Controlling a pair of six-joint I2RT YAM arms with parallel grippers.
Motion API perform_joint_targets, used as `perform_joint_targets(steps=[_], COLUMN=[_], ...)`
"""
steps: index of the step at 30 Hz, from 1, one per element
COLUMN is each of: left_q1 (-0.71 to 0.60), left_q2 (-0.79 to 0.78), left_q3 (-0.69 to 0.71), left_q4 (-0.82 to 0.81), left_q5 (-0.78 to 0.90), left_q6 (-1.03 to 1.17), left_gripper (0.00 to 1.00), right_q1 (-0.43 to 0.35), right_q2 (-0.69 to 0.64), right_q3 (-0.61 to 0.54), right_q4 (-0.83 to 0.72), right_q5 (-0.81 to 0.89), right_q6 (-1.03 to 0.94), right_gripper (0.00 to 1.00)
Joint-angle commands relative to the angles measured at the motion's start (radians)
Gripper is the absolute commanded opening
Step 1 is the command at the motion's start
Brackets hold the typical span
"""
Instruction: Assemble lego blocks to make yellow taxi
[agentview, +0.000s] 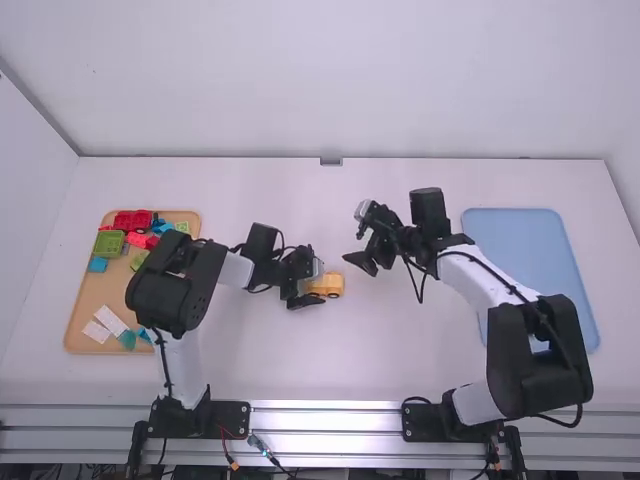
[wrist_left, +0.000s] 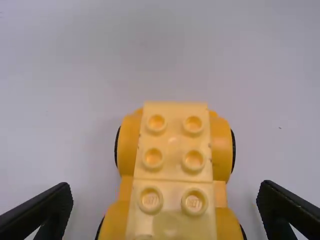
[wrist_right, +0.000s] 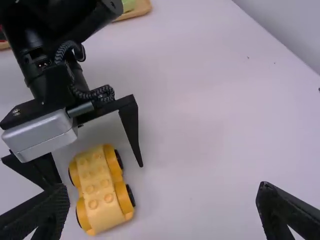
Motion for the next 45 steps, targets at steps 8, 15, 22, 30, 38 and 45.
perform_joint_targets(steps=[8, 15, 22, 30, 38, 45], left_q1=[0.058, 0.140, 0.311, 0.644, 0.895, 1.006], left_q2=[-0.182, -0.341, -0.382, -0.381, -0.381, -0.372], left_q3=[0.161, 0.394, 0.518, 0.471, 0.340, 0.251], left_q4=[-0.452, -0.964, -1.090, -1.077, -1.072, -1.051], left_q5=[-0.097, -0.209, -0.445, -0.578, -0.698, -0.723], left_q6=[-0.050, -0.050, -0.498, -1.016, -1.318, -1.329], left_gripper=[0.99, 0.99, 0.99, 0.99, 0.99, 0.88], right_q1=[0.003, 0.002, 0.004, 0.002, 0.002, 0.002], right_q2=[-0.016, -0.016, -0.016, -0.016, -0.016, -0.016], right_q3=[-0.005, -0.005, -0.005, -0.005, -0.005, -0.005], right_q4=[0.035, 0.071, 0.111, 0.153, 0.159, 0.179], right_q5=[0.009, 0.009, 0.009, 0.009, 0.009, 0.009], right_q6=[0.016, 0.017, 0.016, 0.016, 0.016, 0.016], right_gripper=[0.99, 0.99, 0.98, 0.99, 0.99, 0.99])
